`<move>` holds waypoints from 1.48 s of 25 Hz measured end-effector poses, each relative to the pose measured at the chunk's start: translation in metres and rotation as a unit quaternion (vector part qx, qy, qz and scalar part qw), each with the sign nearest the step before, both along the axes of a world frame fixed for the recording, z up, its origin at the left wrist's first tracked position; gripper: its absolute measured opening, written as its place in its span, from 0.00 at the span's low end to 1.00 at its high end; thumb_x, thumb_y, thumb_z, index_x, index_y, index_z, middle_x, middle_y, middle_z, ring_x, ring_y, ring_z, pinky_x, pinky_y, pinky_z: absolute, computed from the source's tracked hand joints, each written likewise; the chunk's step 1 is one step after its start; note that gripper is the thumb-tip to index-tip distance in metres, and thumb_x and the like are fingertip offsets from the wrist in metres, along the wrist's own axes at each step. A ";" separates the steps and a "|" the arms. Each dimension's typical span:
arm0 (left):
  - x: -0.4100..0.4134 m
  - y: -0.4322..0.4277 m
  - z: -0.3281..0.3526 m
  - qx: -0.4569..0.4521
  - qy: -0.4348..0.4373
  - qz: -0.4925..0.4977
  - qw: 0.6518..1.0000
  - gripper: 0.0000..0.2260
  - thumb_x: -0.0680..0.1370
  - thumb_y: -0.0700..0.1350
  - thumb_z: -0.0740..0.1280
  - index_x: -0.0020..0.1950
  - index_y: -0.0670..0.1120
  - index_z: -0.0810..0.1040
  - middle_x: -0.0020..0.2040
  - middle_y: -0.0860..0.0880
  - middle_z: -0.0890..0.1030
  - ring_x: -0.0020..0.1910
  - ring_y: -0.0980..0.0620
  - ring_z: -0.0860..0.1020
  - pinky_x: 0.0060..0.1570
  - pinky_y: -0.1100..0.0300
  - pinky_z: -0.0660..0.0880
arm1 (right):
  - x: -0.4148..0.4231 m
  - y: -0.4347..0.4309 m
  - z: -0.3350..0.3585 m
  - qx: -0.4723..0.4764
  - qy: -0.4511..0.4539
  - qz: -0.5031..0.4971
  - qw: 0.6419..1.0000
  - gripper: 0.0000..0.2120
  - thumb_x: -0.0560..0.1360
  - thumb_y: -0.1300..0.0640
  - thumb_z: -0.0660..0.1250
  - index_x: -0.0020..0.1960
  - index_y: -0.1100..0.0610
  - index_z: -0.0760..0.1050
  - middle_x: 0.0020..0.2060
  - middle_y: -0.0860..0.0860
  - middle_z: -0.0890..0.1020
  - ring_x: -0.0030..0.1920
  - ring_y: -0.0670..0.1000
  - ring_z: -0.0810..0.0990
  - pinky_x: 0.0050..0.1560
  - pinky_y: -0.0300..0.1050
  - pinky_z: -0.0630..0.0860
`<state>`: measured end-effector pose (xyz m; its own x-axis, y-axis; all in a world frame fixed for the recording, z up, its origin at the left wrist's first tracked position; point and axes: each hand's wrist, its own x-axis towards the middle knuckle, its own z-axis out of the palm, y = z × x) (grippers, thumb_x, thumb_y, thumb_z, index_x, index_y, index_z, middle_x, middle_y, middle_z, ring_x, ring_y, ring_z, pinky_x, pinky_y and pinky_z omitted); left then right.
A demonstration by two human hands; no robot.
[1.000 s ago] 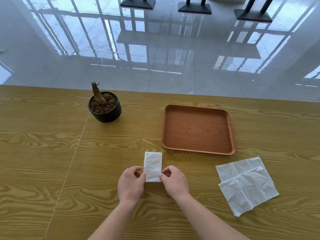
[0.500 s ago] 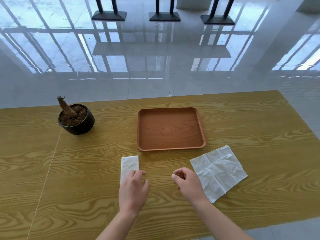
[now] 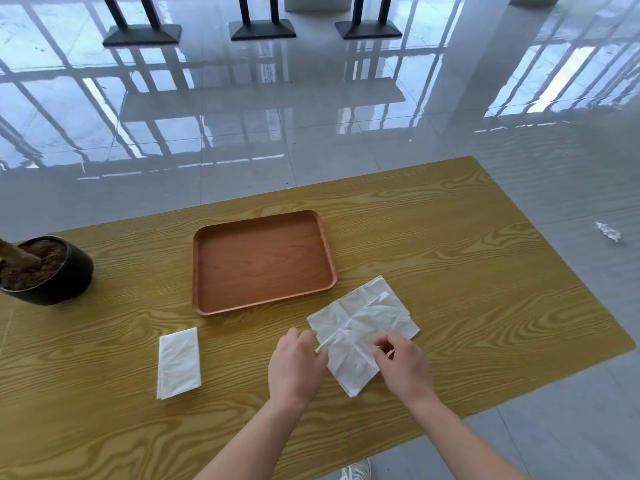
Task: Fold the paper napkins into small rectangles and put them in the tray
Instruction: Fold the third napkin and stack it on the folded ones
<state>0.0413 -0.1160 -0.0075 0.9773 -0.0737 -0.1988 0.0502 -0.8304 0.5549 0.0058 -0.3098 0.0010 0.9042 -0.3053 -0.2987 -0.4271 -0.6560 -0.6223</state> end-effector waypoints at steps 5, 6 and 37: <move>0.016 -0.022 0.000 0.109 0.025 -0.056 0.992 0.16 0.74 0.59 0.71 0.53 0.50 0.76 0.48 0.54 0.75 0.47 0.52 0.74 0.44 0.56 0.75 | 0.010 -0.018 -0.002 0.016 -0.002 -0.001 1.000 0.02 0.77 0.55 0.69 0.48 0.49 0.79 0.41 0.43 0.82 0.38 0.44 0.79 0.39 0.43 0.78; 0.016 -0.024 -0.001 0.106 0.035 -0.049 0.993 0.14 0.73 0.58 0.72 0.51 0.51 0.76 0.47 0.54 0.76 0.46 0.52 0.74 0.44 0.56 0.76 | 0.011 -0.020 -0.002 0.025 -0.002 -0.007 1.000 0.01 0.76 0.55 0.70 0.48 0.49 0.79 0.40 0.43 0.82 0.38 0.44 0.80 0.39 0.43 0.77; 0.011 -0.044 0.003 -0.002 -0.019 0.043 0.999 0.04 0.75 0.46 0.68 0.40 0.51 0.78 0.39 0.56 0.78 0.41 0.54 0.74 0.41 0.57 0.75 | 0.050 0.002 -0.003 0.028 0.015 0.017 0.999 0.07 0.76 0.47 0.69 0.45 0.49 0.79 0.36 0.42 0.82 0.40 0.44 0.81 0.38 0.39 0.74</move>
